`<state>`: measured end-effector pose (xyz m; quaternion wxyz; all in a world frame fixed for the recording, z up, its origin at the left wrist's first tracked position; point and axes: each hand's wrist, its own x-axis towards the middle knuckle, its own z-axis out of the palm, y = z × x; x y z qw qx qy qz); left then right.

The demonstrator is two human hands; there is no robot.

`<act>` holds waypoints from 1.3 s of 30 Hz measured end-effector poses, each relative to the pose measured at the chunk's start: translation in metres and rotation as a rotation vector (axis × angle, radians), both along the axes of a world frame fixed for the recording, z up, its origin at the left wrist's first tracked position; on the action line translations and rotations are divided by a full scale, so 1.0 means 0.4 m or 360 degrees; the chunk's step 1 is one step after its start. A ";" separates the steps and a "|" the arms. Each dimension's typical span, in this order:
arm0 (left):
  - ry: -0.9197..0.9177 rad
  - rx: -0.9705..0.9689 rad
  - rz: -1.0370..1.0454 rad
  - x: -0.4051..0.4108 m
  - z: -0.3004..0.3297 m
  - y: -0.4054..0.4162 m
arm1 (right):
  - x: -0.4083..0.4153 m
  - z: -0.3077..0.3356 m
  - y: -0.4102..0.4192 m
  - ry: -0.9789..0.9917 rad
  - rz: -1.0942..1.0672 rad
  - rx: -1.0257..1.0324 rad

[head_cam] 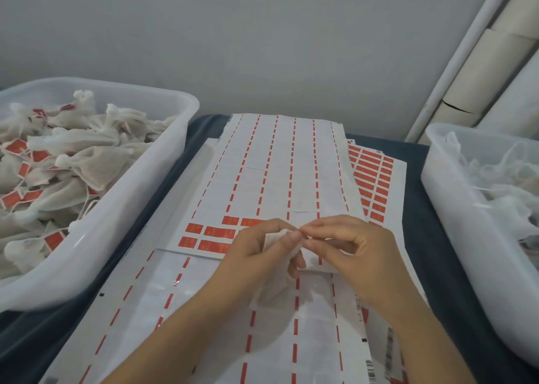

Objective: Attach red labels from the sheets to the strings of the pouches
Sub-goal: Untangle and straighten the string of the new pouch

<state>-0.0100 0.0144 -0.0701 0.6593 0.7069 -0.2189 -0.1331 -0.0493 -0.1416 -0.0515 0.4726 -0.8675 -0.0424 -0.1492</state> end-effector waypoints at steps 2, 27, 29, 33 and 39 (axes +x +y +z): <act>0.0005 0.0032 0.0049 0.002 0.000 -0.002 | 0.004 -0.010 -0.003 -0.0089 -0.0044 -0.0222; -0.0234 -0.0078 0.0497 -0.010 0.005 -0.001 | -0.004 0.019 -0.003 0.0278 -0.0094 0.1320; -0.0039 -0.0182 0.0281 -0.012 0.017 0.014 | -0.007 0.021 0.002 0.0260 -0.0083 0.1266; 0.0754 0.0105 -0.0422 -0.004 0.042 0.020 | -0.020 0.029 0.011 0.0207 0.0051 0.1020; 0.1150 -0.0433 -0.0205 0.028 0.028 0.039 | -0.024 0.022 0.046 0.0184 0.0487 0.0615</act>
